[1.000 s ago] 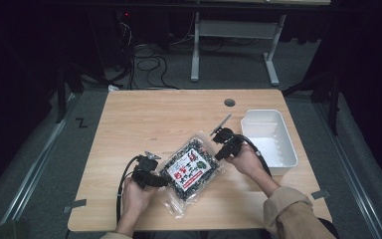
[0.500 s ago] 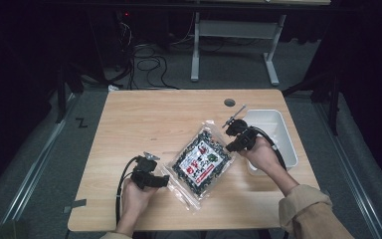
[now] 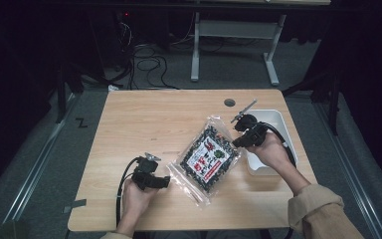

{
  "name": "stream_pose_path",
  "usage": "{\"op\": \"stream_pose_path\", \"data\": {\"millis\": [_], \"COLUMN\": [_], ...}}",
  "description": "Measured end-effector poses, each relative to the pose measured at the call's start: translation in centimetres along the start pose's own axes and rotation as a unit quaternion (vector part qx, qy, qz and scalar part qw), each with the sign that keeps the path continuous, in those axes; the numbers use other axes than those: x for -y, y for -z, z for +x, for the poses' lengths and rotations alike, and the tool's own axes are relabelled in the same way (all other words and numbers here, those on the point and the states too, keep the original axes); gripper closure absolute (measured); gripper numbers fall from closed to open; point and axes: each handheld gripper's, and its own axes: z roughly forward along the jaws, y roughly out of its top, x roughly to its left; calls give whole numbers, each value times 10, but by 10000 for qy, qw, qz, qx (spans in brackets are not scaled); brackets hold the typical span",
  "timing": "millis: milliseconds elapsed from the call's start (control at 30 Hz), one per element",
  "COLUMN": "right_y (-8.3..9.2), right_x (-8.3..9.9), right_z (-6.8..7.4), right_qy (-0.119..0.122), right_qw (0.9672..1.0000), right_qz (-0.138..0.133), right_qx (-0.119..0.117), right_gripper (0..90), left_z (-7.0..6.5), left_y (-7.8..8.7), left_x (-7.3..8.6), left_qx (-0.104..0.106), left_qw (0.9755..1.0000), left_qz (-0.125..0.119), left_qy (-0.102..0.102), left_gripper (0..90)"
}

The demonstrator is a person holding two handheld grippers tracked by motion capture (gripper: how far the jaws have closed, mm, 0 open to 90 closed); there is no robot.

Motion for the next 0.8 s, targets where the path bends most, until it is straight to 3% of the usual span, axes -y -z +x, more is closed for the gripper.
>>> {"op": "stream_pose_path", "data": {"millis": [800], "right_y": [38], "right_x": [-4], "right_z": [2], "right_qy": [241], "right_qw": [9997], "right_qz": [-97], "right_qx": [43], "right_gripper": [900], "left_z": [-1], "left_y": [1], "left_x": [1], "left_qx": [-43], "left_qw": [10000], "left_qz": [-50], "left_qy": [10], "left_gripper": [266]}}
